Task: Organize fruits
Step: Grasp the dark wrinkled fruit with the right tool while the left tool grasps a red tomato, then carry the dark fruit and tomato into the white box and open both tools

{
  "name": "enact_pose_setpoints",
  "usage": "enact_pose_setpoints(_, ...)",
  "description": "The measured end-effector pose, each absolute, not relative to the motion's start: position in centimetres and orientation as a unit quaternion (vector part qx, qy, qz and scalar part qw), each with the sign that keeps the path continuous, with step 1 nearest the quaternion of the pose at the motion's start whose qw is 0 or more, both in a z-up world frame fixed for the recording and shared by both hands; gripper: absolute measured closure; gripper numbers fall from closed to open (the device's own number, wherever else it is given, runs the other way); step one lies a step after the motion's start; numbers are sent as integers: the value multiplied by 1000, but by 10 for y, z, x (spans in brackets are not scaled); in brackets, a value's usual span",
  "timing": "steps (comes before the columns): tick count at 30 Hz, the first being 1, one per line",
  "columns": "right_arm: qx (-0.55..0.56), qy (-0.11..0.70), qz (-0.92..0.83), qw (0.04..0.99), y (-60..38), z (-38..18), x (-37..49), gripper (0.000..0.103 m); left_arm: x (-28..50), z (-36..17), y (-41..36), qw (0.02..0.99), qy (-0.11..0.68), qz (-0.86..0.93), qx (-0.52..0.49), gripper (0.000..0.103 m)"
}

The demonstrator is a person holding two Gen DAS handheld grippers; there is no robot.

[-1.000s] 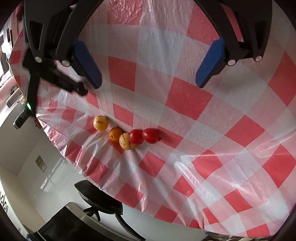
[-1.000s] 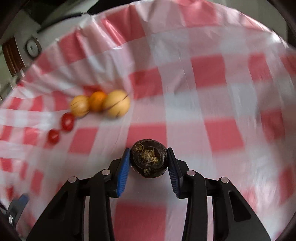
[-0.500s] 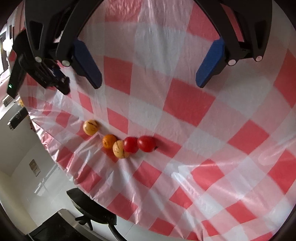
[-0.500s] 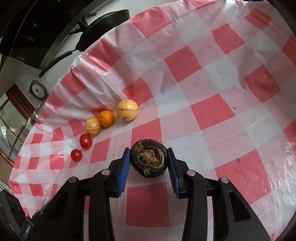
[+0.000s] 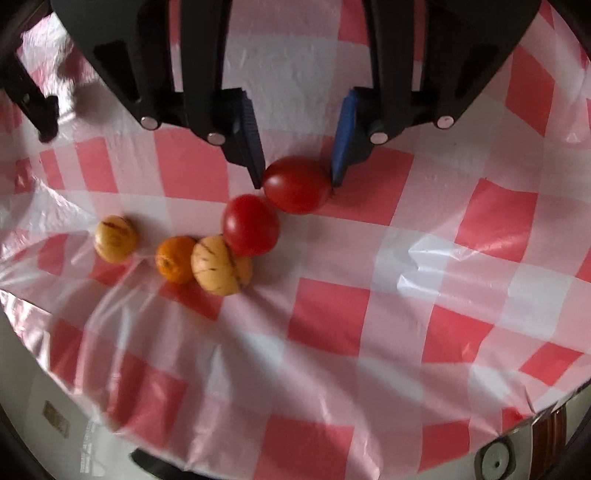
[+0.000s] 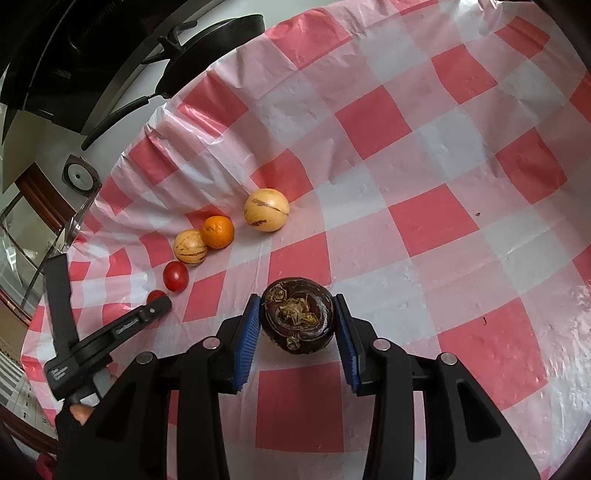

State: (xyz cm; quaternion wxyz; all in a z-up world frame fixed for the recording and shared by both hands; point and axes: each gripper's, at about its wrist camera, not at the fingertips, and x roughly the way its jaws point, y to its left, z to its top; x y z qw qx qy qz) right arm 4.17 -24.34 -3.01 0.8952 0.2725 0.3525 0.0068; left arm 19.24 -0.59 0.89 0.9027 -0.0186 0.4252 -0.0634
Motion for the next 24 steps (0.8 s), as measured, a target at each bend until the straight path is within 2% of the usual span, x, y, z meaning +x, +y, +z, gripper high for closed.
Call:
enact_pose_setpoints(7,271,354,7,895,-243,-30,43,64,136,28,-13,926,373,-60,11,67)
enact_pose_setpoints(14,270,360,5,893,-243,-31,44,64,86,37,-32,931,356,-65,44,67)
enact_pose_setpoints(24,271,351,21,896,-241,-29,40,64,13,46,-15,936,344,-59,52,67)
